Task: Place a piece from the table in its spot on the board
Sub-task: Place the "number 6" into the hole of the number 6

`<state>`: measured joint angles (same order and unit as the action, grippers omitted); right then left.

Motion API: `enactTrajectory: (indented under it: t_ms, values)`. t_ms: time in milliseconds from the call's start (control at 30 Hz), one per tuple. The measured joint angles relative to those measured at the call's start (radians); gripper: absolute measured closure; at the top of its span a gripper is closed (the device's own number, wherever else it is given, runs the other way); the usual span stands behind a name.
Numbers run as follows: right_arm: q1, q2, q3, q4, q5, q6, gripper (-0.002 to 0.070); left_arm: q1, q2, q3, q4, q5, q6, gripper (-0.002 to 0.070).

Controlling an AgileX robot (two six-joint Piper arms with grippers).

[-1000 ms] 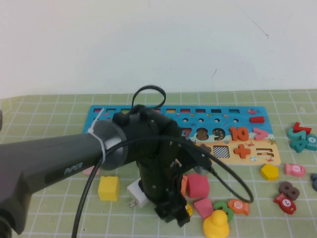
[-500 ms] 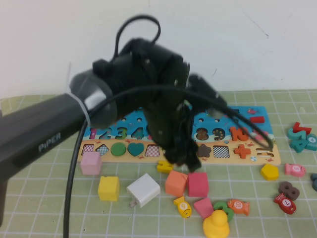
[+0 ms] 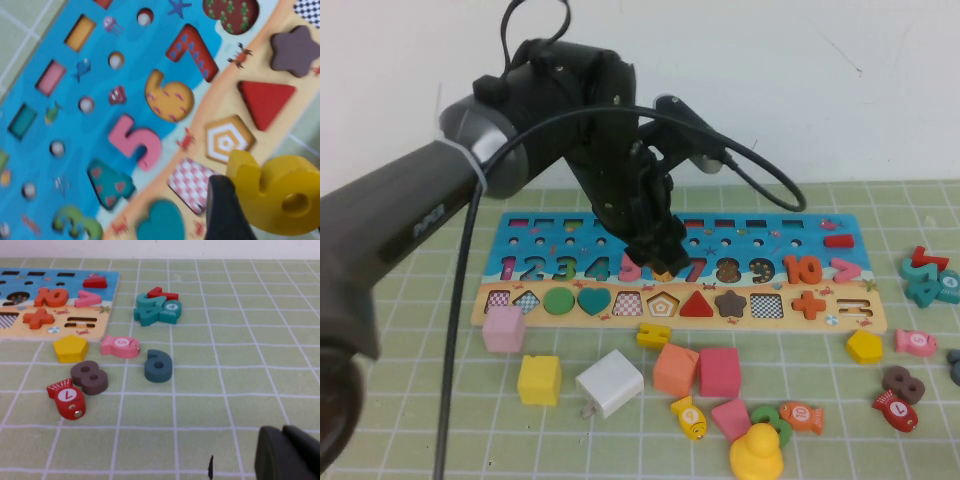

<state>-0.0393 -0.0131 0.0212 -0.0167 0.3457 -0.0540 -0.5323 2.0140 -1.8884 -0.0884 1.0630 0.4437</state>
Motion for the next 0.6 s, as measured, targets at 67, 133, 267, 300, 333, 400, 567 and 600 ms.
enactTrajectory:
  t_ms: [67,133,267,300,333,400,567,600]
  values:
    - [0.0,0.0,0.0,0.0,0.0,0.0,0.0678,0.016,0.037,-0.029,-0.026,0.005,0.06,0.034]
    - [0.0,0.0,0.0,0.0,0.0,0.0,0.0678,0.022,0.069,-0.053,-0.036,0.004,0.103,0.034]
    - [0.0,0.0,0.0,0.0,0.0,0.0,0.0678,0.025,0.129,-0.096,-0.036,-0.007,0.18,0.034]
    - [0.0,0.0,0.0,0.0,0.0,0.0,0.0678,0.025,0.14,-0.104,-0.037,-0.014,0.189,0.034]
    - [0.0,0.0,0.0,0.0,0.0,0.0,0.0678,0.025,0.153,-0.114,-0.037,-0.023,0.196,0.034]
    - [0.0,0.0,0.0,0.0,0.0,0.0,0.0678,0.025,0.174,-0.132,-0.035,-0.046,0.205,0.034]
    - [0.0,0.0,0.0,0.001,0.0,0.0,0.0678,0.025,0.21,-0.153,-0.003,-0.094,0.263,0.034]
    - [0.0,0.0,0.0,0.001,0.0,0.0,0.0678,0.025,0.216,-0.155,0.004,-0.104,0.289,0.034]
